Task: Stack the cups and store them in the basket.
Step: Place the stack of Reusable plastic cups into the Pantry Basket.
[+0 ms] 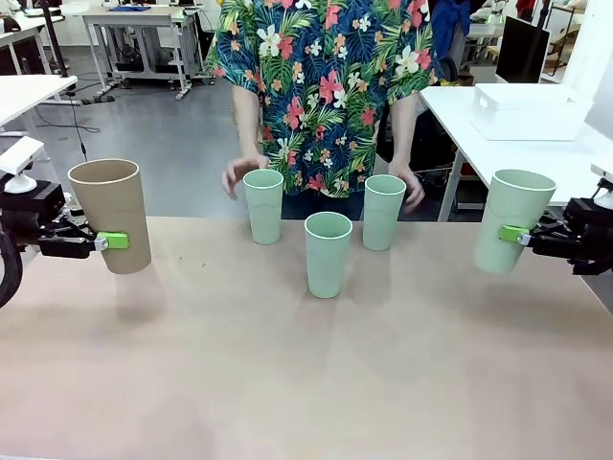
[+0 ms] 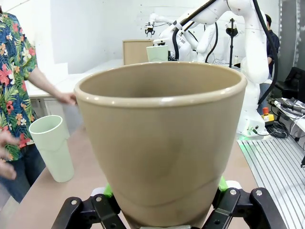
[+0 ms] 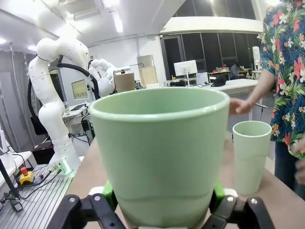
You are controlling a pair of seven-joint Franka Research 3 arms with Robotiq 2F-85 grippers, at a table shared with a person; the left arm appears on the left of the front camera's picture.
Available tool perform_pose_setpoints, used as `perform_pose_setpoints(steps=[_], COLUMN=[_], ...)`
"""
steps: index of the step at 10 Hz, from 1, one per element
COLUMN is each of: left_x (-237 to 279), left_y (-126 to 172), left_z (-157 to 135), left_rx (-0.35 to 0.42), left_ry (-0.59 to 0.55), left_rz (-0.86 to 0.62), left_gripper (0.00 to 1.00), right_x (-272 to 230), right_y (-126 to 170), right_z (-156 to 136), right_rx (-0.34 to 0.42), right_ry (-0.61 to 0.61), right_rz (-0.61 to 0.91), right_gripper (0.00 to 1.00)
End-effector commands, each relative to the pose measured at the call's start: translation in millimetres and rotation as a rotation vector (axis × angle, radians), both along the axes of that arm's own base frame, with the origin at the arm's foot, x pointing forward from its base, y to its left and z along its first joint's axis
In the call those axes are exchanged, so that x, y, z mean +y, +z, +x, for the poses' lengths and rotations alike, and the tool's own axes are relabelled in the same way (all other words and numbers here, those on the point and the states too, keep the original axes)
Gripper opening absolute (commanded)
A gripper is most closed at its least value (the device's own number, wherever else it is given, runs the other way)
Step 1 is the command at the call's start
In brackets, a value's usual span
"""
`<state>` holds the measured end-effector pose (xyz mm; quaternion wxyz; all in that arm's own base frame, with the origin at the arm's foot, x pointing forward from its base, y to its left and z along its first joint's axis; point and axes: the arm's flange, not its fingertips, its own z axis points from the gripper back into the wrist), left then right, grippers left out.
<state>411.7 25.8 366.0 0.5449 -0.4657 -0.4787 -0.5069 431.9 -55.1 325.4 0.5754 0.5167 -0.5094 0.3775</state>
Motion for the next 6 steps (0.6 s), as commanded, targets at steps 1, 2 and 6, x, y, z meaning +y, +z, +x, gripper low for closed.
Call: perform_pose_setpoints(steps=[1, 2, 6], left_x=[-0.8, -0.8, -0.8], left_y=[1.3, 1.3, 1.3], left_z=[-1.8, -1.8, -1.8], left_rx=[-0.009, -0.009, -0.009], left_ry=[0.0, 0.0, 0.0], left_rz=[-0.003, -0.003, -0.003], left_gripper=[0.83, 0.83, 0.83], right_x=[0.9, 0.9, 0.9], right_y=[3.8, 3.8, 3.8], right_z=[0.3, 0.3, 0.3], right_rx=[-0.007, -0.007, -0.007], right_ry=[0.001, 0.001, 0.001], right_rz=[0.0, 0.0, 0.0], right_gripper=[0.86, 0.86, 0.86])
